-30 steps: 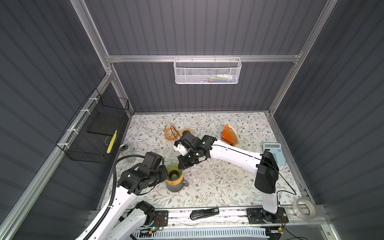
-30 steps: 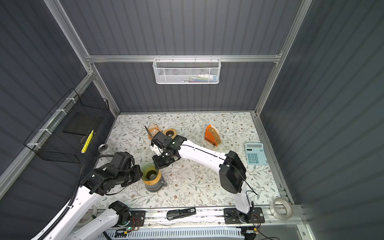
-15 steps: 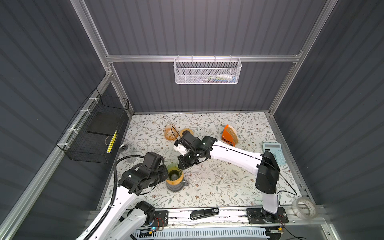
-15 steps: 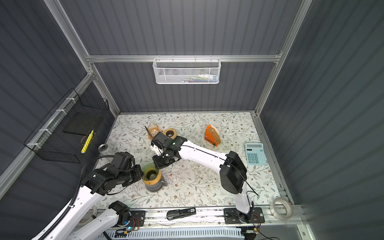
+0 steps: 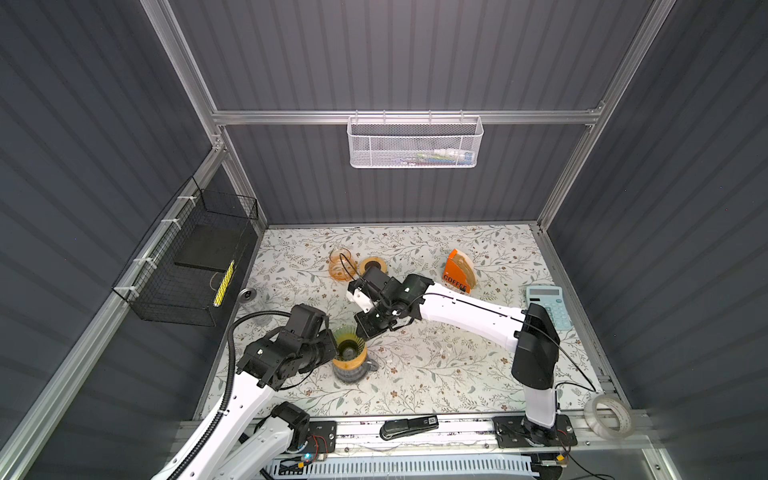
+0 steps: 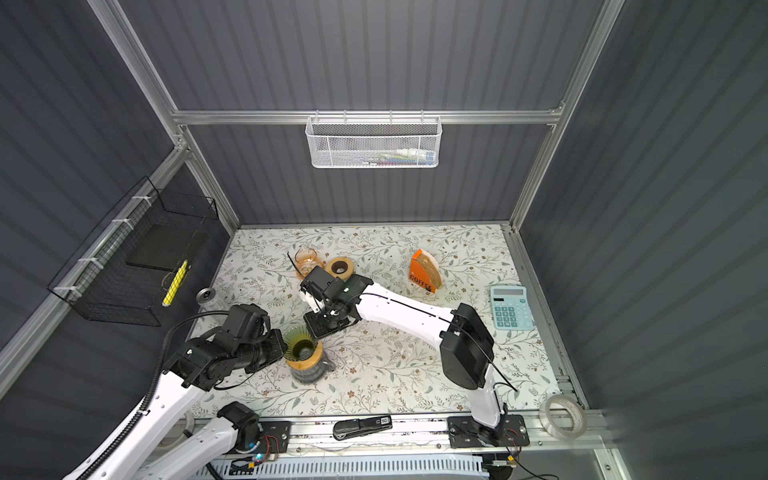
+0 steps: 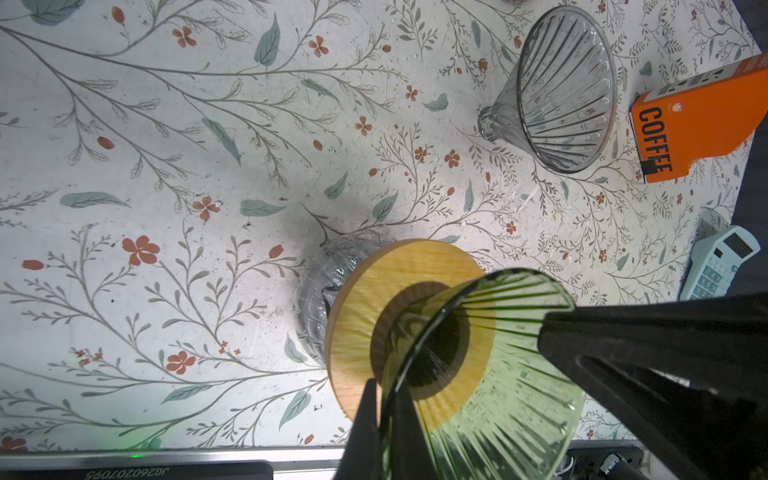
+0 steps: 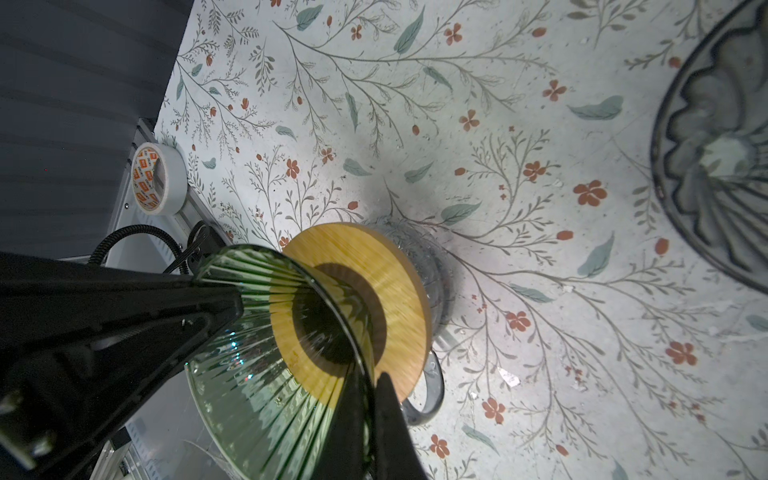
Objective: Place the coffee filter in the dripper
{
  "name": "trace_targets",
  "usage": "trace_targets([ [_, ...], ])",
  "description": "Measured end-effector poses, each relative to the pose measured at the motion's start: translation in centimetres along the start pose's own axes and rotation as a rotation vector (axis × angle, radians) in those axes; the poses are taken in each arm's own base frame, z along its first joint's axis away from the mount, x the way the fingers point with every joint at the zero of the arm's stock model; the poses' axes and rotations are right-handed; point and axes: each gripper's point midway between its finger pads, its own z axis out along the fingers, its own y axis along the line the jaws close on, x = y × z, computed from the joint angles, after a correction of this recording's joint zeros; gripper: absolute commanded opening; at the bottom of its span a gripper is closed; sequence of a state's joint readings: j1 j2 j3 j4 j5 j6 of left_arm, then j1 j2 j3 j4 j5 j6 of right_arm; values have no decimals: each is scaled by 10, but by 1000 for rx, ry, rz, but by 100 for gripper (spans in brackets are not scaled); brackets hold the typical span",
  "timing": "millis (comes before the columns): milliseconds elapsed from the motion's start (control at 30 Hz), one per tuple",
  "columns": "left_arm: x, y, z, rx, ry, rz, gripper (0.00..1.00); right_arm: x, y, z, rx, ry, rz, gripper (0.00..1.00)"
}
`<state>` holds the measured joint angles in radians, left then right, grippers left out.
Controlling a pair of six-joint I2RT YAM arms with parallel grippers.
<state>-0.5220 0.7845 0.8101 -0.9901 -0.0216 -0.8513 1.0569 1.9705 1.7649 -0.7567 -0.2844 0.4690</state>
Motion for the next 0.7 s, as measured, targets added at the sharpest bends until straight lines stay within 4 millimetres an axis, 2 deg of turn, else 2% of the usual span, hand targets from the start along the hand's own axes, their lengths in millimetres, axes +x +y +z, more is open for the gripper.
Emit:
trace_targets([
  [700, 2, 2, 5, 9, -3, -23, 0, -1, 0, 1, -2, -12, -3, 0],
])
